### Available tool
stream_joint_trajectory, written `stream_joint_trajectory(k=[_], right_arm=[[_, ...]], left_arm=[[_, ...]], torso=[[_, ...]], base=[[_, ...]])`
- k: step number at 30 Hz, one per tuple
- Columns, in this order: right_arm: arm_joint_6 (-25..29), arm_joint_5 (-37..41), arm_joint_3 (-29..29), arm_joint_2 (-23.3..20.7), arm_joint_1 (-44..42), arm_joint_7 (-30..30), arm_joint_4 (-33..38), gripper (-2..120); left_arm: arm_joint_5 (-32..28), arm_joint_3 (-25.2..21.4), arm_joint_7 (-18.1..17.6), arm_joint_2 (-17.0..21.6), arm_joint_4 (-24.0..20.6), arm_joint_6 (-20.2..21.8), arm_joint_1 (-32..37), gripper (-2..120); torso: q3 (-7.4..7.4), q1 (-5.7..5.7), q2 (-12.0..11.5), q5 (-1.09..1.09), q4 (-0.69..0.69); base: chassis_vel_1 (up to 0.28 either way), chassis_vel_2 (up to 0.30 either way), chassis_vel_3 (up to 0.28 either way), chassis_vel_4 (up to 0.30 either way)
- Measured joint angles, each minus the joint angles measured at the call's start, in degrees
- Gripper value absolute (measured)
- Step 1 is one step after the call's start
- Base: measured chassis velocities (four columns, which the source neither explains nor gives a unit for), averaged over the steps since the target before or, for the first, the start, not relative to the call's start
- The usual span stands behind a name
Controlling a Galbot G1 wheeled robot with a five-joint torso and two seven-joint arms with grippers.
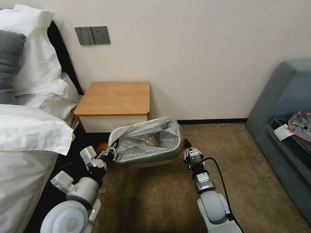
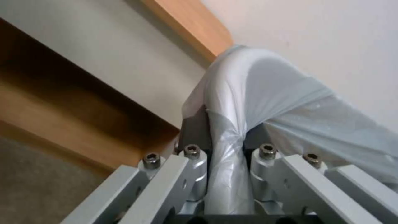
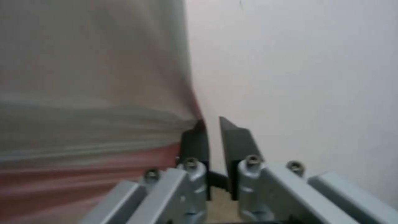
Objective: Pick up the garbage bag from the table and place it over the trash can.
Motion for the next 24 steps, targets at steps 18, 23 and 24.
stream_joint_trajectory(k=[18, 23, 24], right_arm=[[0.23, 10.81, -0.13, -1.42, -5.89, -6.22, 7.69, 78], [-0.21, 11.36, -0.23, -1.40, -6.68, -7.56, 9.95, 91], [0.24, 10.49, -0.11, -1.40, -6.98, -7.44, 10.80, 96]], left_arm=[[1.90, -0.77, -3.32, 0.16, 2.74, -0.57, -5.79, 8], [2.61, -1.01, -3.29, 0.31, 3.08, -0.60, -5.78, 8], [3.49, -0.98, -3.14, 0.37, 3.37, -0.71, -5.78, 8]], torso=[[0.00, 0.00, 0.00, 0.01, 0.00], [0.00, 0.00, 0.00, 0.01, 0.00], [0.00, 0.00, 0.00, 0.00, 0.00]], base=[[0.000, 0.000, 0.000, 0.000], [0.000, 0.000, 0.000, 0.000], [0.000, 0.000, 0.000, 0.000]])
